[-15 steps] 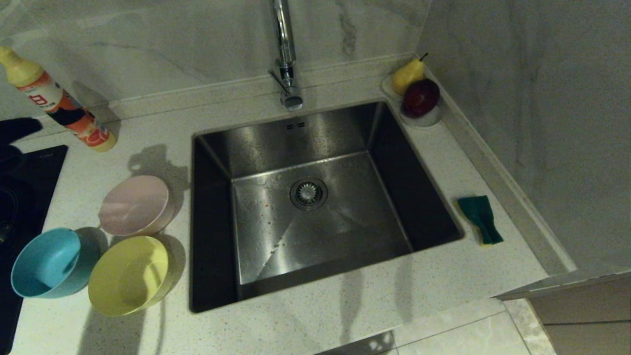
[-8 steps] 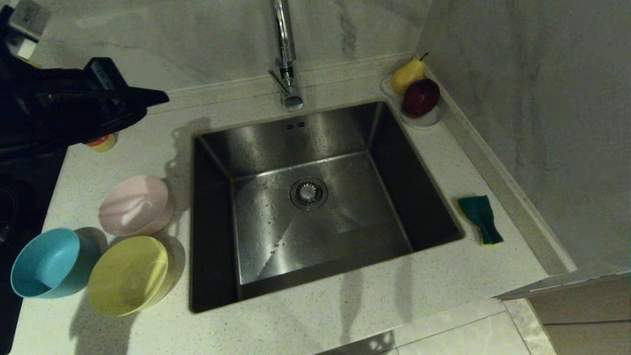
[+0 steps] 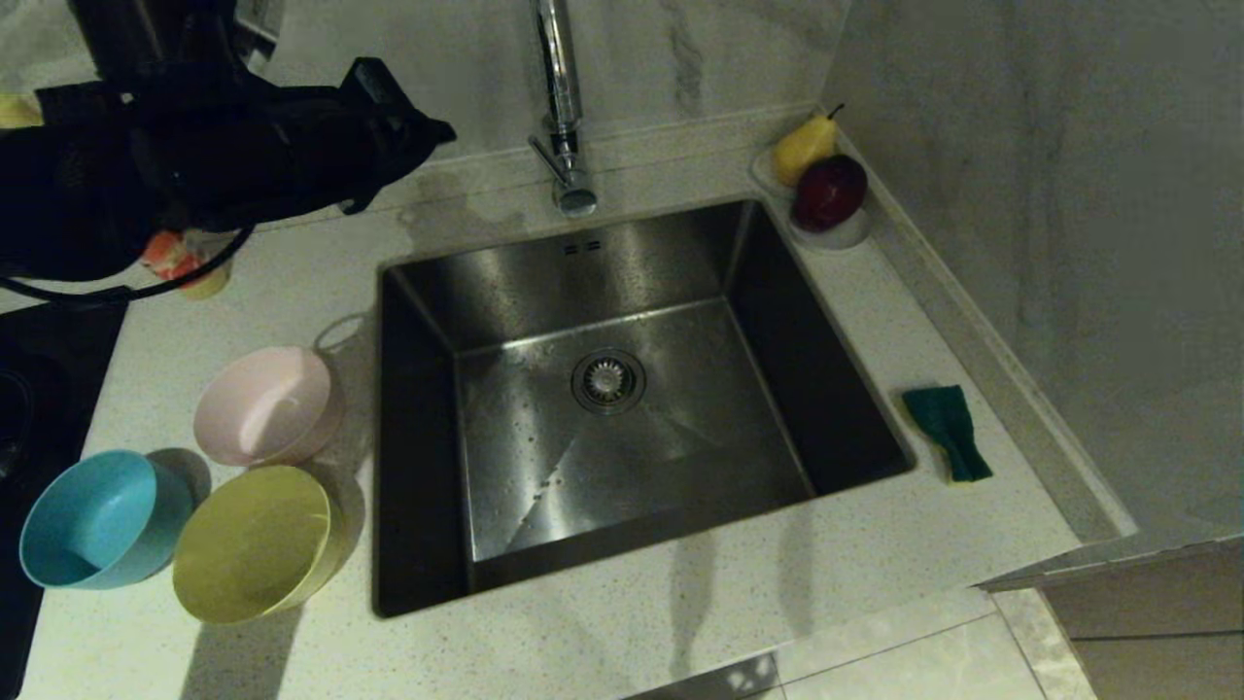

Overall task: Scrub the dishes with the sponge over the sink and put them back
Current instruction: Turn on the faucet

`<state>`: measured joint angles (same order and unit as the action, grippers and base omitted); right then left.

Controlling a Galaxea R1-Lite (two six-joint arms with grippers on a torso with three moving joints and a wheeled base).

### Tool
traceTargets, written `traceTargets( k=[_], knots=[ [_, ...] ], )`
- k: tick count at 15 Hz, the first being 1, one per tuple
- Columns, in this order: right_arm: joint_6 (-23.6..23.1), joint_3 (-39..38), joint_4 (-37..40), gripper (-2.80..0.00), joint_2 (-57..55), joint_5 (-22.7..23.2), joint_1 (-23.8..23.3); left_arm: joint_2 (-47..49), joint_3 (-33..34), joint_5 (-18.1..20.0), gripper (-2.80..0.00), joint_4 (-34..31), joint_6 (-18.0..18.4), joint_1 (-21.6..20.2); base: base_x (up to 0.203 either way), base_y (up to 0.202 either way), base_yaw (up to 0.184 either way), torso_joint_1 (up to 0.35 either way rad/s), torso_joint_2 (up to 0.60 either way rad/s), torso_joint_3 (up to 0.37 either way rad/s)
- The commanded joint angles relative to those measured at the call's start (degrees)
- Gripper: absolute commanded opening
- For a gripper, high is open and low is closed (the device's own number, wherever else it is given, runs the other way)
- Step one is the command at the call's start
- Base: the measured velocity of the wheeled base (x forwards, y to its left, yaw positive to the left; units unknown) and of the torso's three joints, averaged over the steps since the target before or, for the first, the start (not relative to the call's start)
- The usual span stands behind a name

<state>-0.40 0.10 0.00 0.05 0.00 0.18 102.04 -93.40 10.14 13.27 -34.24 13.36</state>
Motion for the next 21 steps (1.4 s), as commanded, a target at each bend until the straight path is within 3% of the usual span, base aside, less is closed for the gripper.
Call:
traceTargets(
  k=[1,4,8,11,14,21],
  knots=[
    [-0.04,-0.01,0.0,-2.8,0.04,0.0,0.0,5.66,-3.16,0.07,-2.8,3.02,-1.8,0.05,0.0,0.0,0.0,0.0,0.0,0.0],
    [-0.04,-0.01,0.0,-2.8,0.04,0.0,-0.01,9.02,-6.32,0.11,-2.8,5.23,-2.49,0.03,0.0,0.0,0.0,0.0,0.0,0.0],
    [-0.04,-0.01,0.0,-2.8,0.04,0.0,-0.01,14.07,-14.03,0.22,-2.8,5.16,-6.91,0.07,0.0,0.0,0.0,0.0,0.0,0.0],
    [-0.04,-0.01,0.0,-2.8,0.04,0.0,0.06,15.6,-14.44,6.07,-2.8,6.07,-7.41,0.15,0.0,0.0,0.0,0.0,0.0,0.0],
    [-0.04,-0.01,0.0,-2.8,0.01,0.0,-0.01,17.12,-14.44,6.59,-2.8,11.15,-7.42,0.28,0.0,0.0,0.0,0.0,0.0,0.0],
    [-0.04,-0.01,0.0,-2.8,0.0,0.0,0.01,19.93,-14.35,6.16,-2.8,13.15,-7.0,0.35,0.0,0.0,0.0,0.0,0.0,0.0]
  ],
)
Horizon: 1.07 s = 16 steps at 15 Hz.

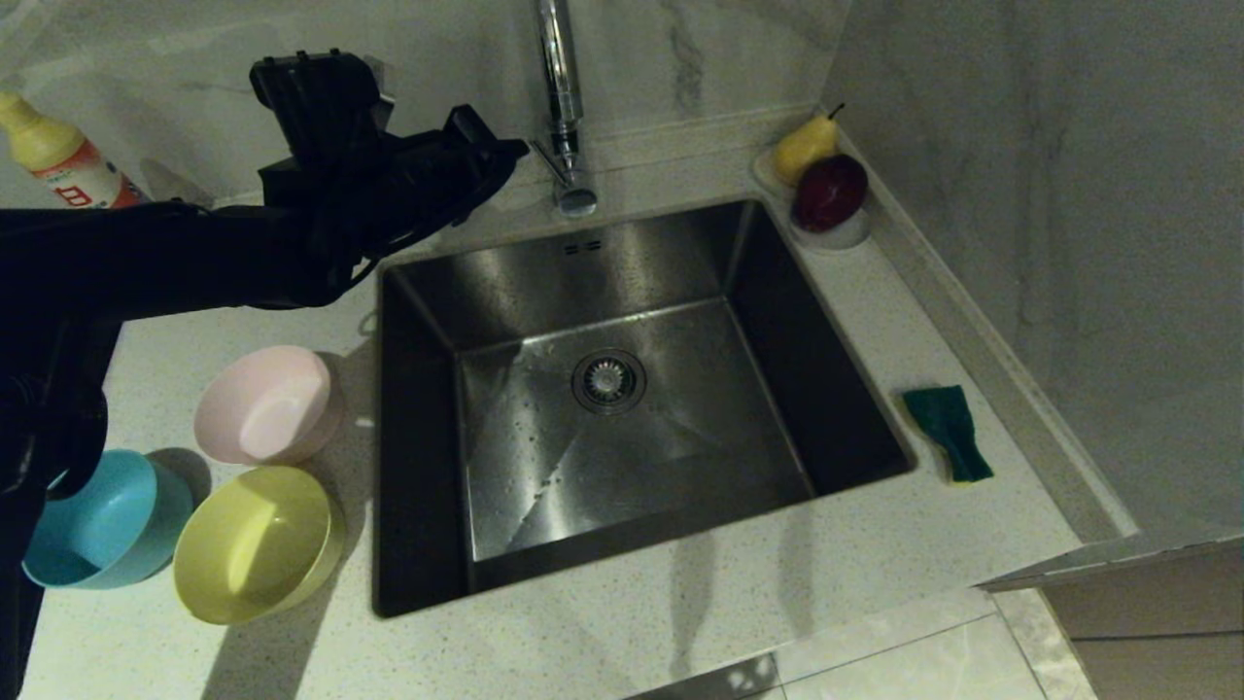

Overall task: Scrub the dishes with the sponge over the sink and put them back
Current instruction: Turn on the faucet

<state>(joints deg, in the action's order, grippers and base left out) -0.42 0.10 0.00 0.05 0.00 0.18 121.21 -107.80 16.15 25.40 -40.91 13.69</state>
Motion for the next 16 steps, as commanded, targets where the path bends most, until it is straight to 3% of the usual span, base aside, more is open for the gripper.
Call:
traceTargets(
  k=[1,16],
  knots=[
    [-0.02,-0.01,0.0,-2.8,0.04,0.0,0.0,0.87,0.05,0.19,-2.8,2.35,-0.48,0.02,0.0,0.0,0.0,0.0,0.0,0.0],
    [-0.02,-0.01,0.0,-2.8,0.04,0.0,0.05,0.08,-0.13,-0.16,-2.8,4.22,-0.31,0.02,0.0,0.0,0.0,0.0,0.0,0.0]
  ],
)
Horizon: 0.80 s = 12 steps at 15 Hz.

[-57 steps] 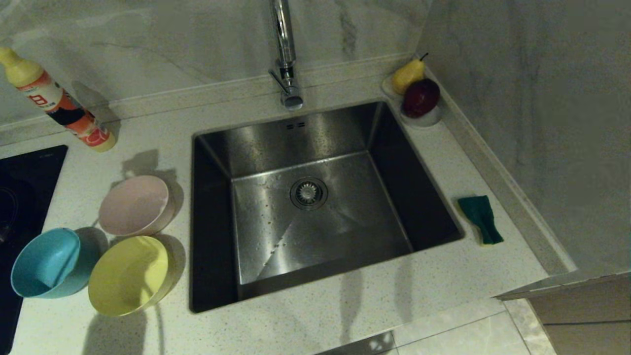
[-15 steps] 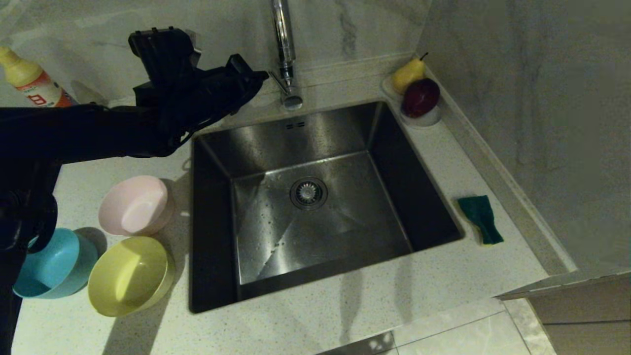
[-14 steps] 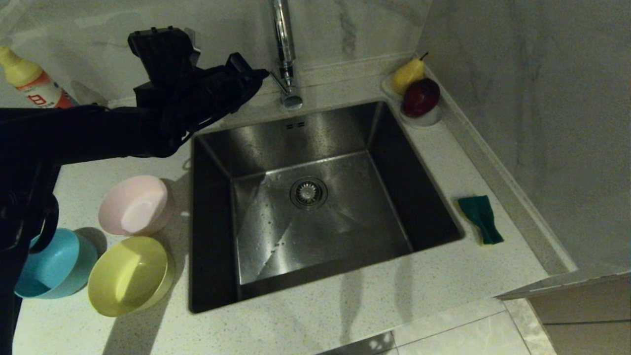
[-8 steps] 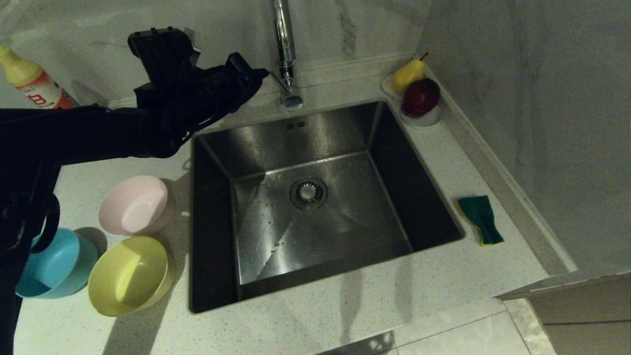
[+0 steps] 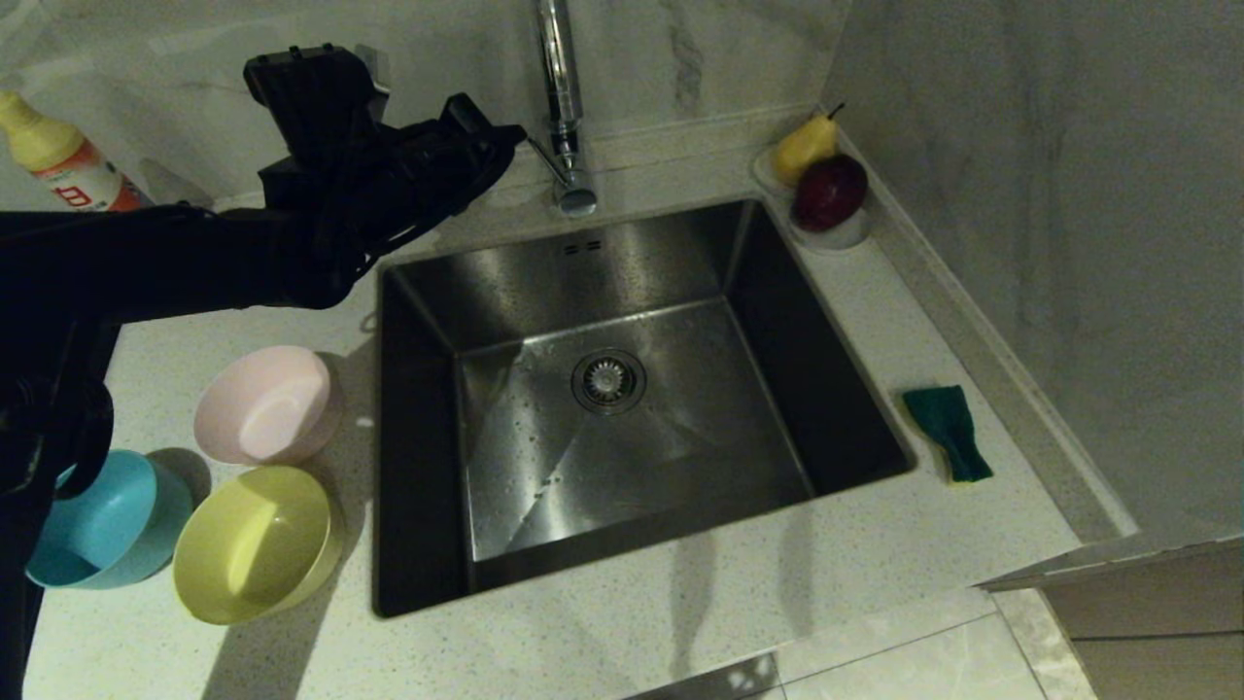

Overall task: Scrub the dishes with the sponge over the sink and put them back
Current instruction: Turn on the faucet

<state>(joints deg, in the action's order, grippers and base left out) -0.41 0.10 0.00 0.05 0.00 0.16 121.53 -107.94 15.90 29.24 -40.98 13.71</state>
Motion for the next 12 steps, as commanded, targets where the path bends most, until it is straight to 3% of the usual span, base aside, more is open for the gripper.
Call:
traceTargets(
  k=[1,12],
  knots=[
    [-0.02,-0.01,0.0,-2.8,-0.05,0.0,0.1,-0.25,0.01,0.1,-2.8,0.38,-0.24,0.0,0.0,0.0,0.0,0.0,0.0,0.0],
    [-0.02,-0.01,0.0,-2.8,0.04,0.0,0.02,0.66,0.36,-2.6,-2.8,0.29,1.07,2.55,0.0,0.0,0.0,0.0,0.0,0.0]
  ],
)
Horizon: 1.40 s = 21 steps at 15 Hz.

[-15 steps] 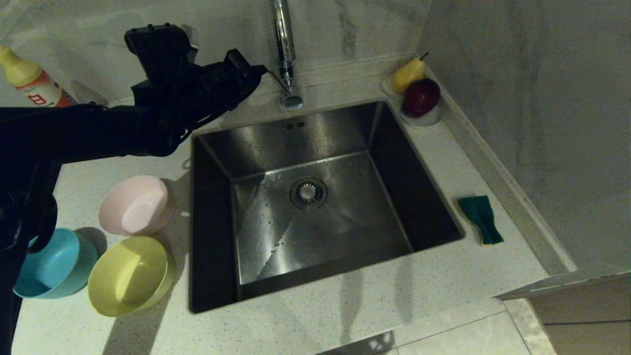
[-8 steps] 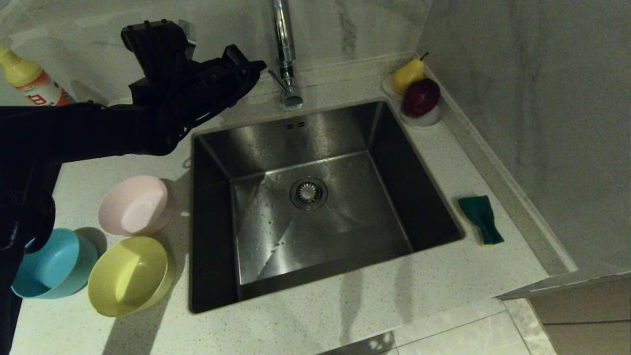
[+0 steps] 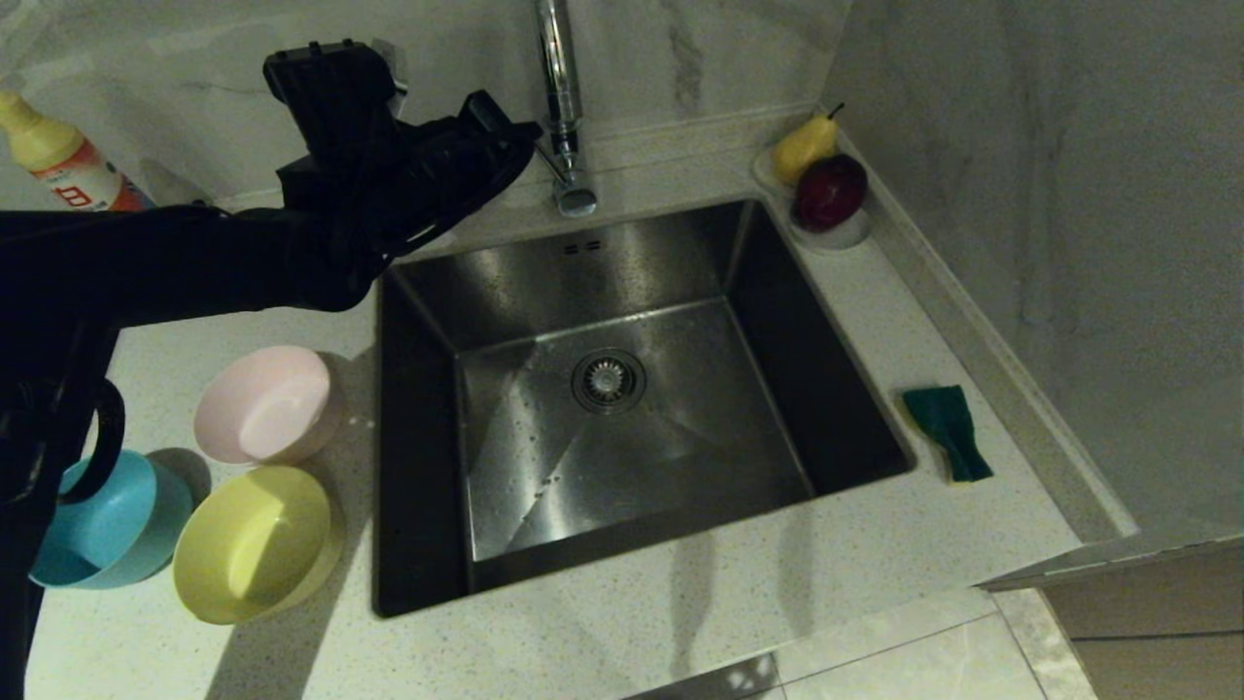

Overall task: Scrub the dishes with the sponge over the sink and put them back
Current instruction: Turn on the faucet

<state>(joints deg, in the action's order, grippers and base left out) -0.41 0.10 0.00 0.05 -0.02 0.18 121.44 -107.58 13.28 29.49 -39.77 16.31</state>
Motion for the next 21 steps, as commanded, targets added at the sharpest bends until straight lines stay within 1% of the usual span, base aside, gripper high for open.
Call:
traceTargets(
  k=[1,3,12,14,16,17,19,21],
  knots=[
    [-0.02,-0.01,0.0,-2.8,0.02,0.02,0.05,0.83,0.0,-0.31,-2.8,0.04,-0.05,-0.05,0.0,0.0,0.0,0.0,0.0,0.0],
    [-0.02,-0.01,0.0,-2.8,0.04,0.02,0.07,1.17,0.0,-1.5,-2.8,0.04,0.54,-0.05,0.0,0.0,0.0,0.0,0.0,0.0],
    [-0.02,-0.01,0.0,-2.8,0.03,0.02,-0.01,0.46,0.54,-1.5,-2.8,-0.57,0.74,0.39,0.0,0.0,0.0,0.0,0.0,0.0],
    [-0.02,-0.01,0.0,-2.8,0.04,0.02,-0.01,-0.49,2.49,-1.5,-2.8,-0.41,0.88,0.65,0.0,0.0,0.0,0.0,0.0,0.0],
    [-0.02,-0.01,0.0,-2.8,0.02,0.02,-0.01,-2.33,6.01,-1.5,-2.8,0.08,1.64,0.79,0.0,0.0,0.0,0.0,0.0,0.0],
    [-0.02,-0.01,0.0,-2.8,0.04,0.02,-0.01,-2.46,6.23,-1.54,-2.8,0.13,2.21,0.74,0.0,0.0,0.0,0.0,0.0,0.0],
    [-0.02,-0.01,0.0,-2.8,-0.05,0.02,-0.01,-2.61,6.32,-1.79,-2.8,0.04,2.24,0.74,0.0,0.0,0.0,0.0,0.0,0.0],
    [-0.02,-0.01,0.0,-2.8,0.01,0.02,0.04,-2.61,5.14,-3.07,-2.8,-0.15,2.25,0.58,0.0,0.0,0.0,0.0,0.0,0.0]
  ],
)
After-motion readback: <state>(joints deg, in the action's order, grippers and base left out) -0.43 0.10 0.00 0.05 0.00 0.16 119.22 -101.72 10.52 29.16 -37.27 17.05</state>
